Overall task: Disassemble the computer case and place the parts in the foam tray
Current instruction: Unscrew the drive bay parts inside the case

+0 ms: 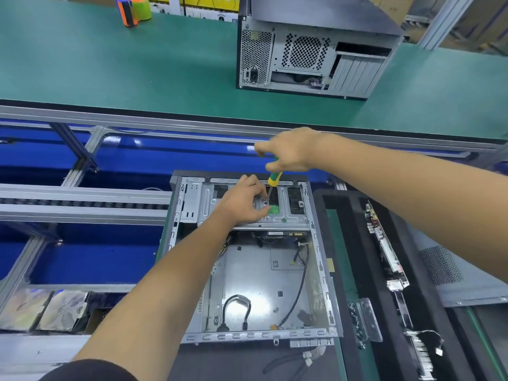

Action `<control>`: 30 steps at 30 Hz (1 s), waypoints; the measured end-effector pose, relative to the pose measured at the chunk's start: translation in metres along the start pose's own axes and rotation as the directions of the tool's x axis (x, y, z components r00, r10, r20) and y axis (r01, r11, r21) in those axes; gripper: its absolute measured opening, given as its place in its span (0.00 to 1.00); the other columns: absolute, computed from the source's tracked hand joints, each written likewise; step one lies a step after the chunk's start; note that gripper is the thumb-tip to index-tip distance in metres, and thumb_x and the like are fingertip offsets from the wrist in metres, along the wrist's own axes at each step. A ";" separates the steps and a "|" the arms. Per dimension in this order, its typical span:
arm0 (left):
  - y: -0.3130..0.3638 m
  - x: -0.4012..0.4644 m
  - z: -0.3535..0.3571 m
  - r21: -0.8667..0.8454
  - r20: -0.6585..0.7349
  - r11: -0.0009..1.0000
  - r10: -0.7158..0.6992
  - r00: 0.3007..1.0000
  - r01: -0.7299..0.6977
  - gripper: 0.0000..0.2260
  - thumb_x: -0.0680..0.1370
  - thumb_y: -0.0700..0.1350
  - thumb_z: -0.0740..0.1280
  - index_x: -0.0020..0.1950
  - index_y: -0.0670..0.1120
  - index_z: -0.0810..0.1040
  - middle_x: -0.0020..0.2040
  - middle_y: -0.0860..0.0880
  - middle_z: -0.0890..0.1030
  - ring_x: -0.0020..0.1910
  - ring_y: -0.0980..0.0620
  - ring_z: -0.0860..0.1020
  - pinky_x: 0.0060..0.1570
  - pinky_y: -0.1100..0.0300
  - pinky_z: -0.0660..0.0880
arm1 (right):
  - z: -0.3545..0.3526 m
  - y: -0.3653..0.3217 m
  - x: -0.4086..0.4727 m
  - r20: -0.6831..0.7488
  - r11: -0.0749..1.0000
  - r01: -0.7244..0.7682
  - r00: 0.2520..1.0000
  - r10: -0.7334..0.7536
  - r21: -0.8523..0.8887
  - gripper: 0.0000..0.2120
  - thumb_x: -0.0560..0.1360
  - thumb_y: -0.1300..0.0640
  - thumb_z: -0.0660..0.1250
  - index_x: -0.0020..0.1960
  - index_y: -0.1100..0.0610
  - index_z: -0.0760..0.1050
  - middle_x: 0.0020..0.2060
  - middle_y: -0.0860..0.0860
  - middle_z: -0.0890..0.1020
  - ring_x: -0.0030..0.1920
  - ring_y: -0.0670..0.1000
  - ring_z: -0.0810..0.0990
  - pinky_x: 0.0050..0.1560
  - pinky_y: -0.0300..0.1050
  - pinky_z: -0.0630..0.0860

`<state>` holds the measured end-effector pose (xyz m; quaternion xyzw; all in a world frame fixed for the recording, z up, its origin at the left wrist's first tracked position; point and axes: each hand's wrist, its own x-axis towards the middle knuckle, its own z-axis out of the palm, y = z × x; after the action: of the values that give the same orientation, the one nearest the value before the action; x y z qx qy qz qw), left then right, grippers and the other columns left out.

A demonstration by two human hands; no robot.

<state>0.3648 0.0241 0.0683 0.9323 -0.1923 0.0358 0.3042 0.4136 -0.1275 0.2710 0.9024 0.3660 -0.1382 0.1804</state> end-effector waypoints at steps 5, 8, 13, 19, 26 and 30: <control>0.000 -0.001 -0.001 -0.001 -0.004 1.000 0.000 1.000 0.000 0.13 0.72 0.60 0.71 0.49 0.54 0.77 0.49 0.56 0.71 0.49 0.55 0.66 0.47 0.49 0.77 | -0.001 0.001 0.002 -0.011 0.999 0.026 1.000 -0.026 0.025 0.11 0.80 0.51 0.59 0.63 0.48 0.68 0.42 0.50 0.76 0.38 0.52 0.73 0.33 0.47 0.62; 0.001 -0.001 -0.001 -0.011 -0.009 1.000 -0.004 1.000 0.004 0.12 0.72 0.59 0.72 0.48 0.54 0.77 0.49 0.56 0.71 0.49 0.55 0.65 0.47 0.50 0.76 | -0.004 -0.004 0.000 0.058 0.950 0.084 0.993 -0.106 0.300 0.20 0.72 0.60 0.66 0.62 0.46 0.70 0.47 0.51 0.74 0.42 0.56 0.76 0.35 0.48 0.67; 0.003 -0.001 -0.002 -0.019 -0.007 1.000 -0.018 1.000 0.018 0.11 0.73 0.58 0.73 0.47 0.55 0.76 0.50 0.55 0.73 0.49 0.56 0.65 0.47 0.50 0.76 | -0.005 -0.007 0.007 0.033 0.996 -0.022 0.999 0.020 0.081 0.11 0.79 0.41 0.57 0.47 0.47 0.70 0.40 0.47 0.77 0.41 0.52 0.75 0.35 0.47 0.62; 0.002 -0.001 -0.002 -0.015 -0.016 1.000 -0.001 1.000 0.001 0.11 0.73 0.58 0.73 0.48 0.52 0.78 0.49 0.55 0.72 0.50 0.53 0.67 0.46 0.49 0.75 | -0.004 -0.006 0.004 0.019 0.966 0.105 0.994 -0.112 0.236 0.15 0.75 0.59 0.66 0.59 0.47 0.70 0.47 0.48 0.68 0.39 0.55 0.73 0.33 0.46 0.63; 0.002 -0.001 -0.001 -0.034 -0.014 0.999 -0.007 1.000 0.006 0.12 0.72 0.59 0.70 0.48 0.53 0.77 0.49 0.56 0.72 0.50 0.54 0.67 0.47 0.49 0.76 | -0.006 -0.003 0.006 -0.011 0.985 0.121 0.993 -0.121 0.124 0.07 0.77 0.56 0.61 0.55 0.48 0.71 0.42 0.49 0.76 0.41 0.55 0.74 0.34 0.47 0.63; 0.002 0.000 -0.001 -0.027 -0.019 1.000 0.003 1.000 -0.003 0.10 0.73 0.56 0.73 0.46 0.53 0.77 0.48 0.55 0.71 0.49 0.55 0.65 0.47 0.48 0.75 | -0.006 -0.005 0.001 0.051 0.939 0.119 0.988 -0.143 0.324 0.08 0.72 0.61 0.66 0.50 0.51 0.74 0.45 0.52 0.79 0.43 0.55 0.77 0.38 0.54 0.71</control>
<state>0.3642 0.0234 0.0704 0.9275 -0.1913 0.0424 0.3185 0.4117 -0.1210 0.2754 0.8876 0.3912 -0.2406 0.0357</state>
